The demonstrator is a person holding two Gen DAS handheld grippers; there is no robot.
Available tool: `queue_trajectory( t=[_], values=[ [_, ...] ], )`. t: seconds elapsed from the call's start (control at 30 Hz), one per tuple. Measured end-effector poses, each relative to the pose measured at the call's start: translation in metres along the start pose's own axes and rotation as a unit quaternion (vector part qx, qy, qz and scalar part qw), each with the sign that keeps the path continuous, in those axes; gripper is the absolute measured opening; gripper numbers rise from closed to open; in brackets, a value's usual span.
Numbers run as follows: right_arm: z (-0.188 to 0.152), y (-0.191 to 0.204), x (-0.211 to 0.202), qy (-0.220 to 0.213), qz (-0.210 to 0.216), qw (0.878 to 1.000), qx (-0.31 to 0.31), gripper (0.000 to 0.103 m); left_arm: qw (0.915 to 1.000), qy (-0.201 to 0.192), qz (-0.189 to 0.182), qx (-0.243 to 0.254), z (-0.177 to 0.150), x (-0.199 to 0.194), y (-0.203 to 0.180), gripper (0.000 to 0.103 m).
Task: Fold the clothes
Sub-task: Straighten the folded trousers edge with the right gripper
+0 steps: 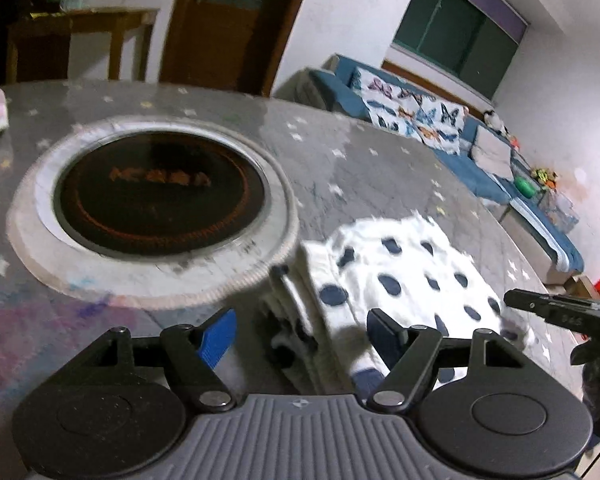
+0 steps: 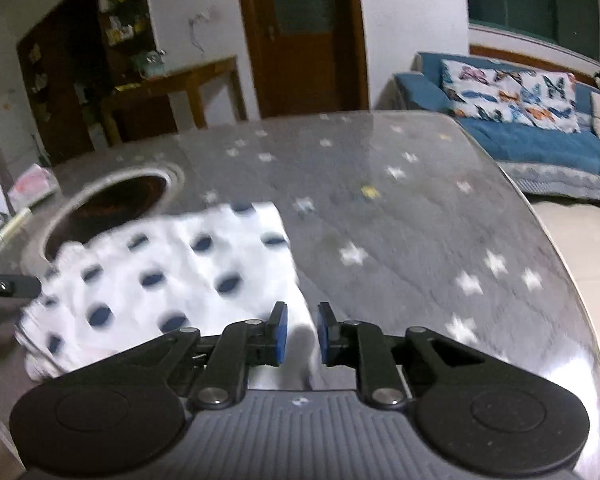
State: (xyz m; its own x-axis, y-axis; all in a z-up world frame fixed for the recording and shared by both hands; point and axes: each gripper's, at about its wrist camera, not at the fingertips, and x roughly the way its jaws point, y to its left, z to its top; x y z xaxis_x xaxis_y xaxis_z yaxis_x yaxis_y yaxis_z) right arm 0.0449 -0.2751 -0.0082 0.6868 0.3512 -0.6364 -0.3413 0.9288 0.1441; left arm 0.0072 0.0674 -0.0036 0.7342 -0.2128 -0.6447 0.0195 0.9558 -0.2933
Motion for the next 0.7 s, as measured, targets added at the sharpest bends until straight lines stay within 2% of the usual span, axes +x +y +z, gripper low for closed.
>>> queue_trajectory(
  t=[0.17, 0.27, 0.53, 0.7],
  values=[
    [0.033, 0.022, 0.027, -0.015, 0.055, 0.998, -0.020, 0.016, 0.9998, -0.018, 0.012, 0.003, 0.014, 0.001, -0.006, 0.074],
    [0.046, 0.041, 0.055, -0.002, 0.076, 0.996, -0.036, 0.016, 0.9994, -0.018, 0.022, 0.020, 0.017, 0.010, -0.013, 0.074],
    [0.052, 0.051, 0.114, 0.037, 0.058, 0.997, -0.044, 0.016, 0.9971, 0.001, 0.059, 0.047, 0.015, 0.039, -0.012, 0.069],
    [0.051, 0.055, 0.089, 0.018, 0.069, 0.996, -0.057, 0.018, 0.9982, 0.000, 0.049, 0.034, 0.013, 0.037, -0.007, 0.069]
  ],
)
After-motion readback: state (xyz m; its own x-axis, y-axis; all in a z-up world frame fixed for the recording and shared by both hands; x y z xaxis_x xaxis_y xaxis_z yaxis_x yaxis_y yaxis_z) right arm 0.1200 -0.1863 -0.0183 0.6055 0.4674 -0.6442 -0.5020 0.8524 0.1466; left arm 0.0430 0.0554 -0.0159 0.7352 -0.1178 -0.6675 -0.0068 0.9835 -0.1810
